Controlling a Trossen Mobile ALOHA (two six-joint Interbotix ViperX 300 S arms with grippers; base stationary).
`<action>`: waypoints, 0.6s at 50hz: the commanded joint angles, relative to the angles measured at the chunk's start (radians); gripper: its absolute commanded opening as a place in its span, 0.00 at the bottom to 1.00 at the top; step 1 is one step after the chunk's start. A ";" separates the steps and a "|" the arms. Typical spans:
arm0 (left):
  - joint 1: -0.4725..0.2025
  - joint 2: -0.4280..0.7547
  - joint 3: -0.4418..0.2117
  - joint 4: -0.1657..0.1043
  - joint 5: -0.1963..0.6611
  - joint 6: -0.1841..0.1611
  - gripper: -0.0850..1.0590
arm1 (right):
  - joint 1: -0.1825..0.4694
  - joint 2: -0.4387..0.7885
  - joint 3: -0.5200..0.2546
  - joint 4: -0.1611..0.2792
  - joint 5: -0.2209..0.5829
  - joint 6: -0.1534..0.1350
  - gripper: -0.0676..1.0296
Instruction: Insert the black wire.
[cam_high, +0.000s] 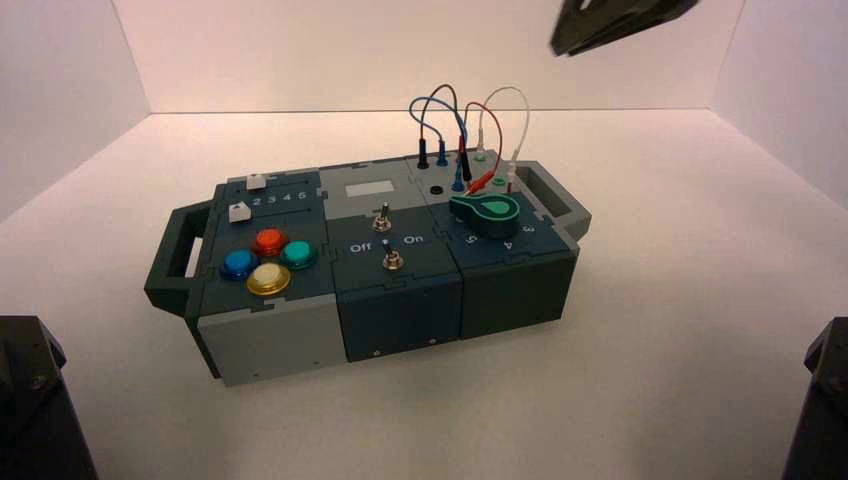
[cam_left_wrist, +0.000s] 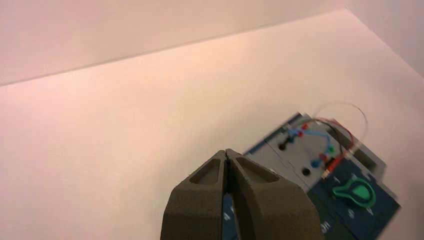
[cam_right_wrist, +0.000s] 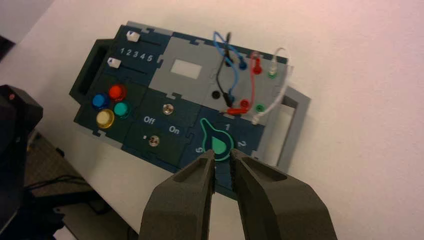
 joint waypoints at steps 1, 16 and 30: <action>-0.041 0.014 -0.011 -0.005 0.020 -0.005 0.04 | 0.018 0.051 -0.046 0.008 -0.017 0.002 0.24; -0.103 0.017 0.018 -0.025 0.118 -0.011 0.04 | 0.026 0.204 -0.072 0.008 -0.058 0.000 0.33; -0.129 0.006 0.035 -0.037 0.140 -0.012 0.04 | 0.063 0.331 -0.107 0.005 -0.117 -0.002 0.41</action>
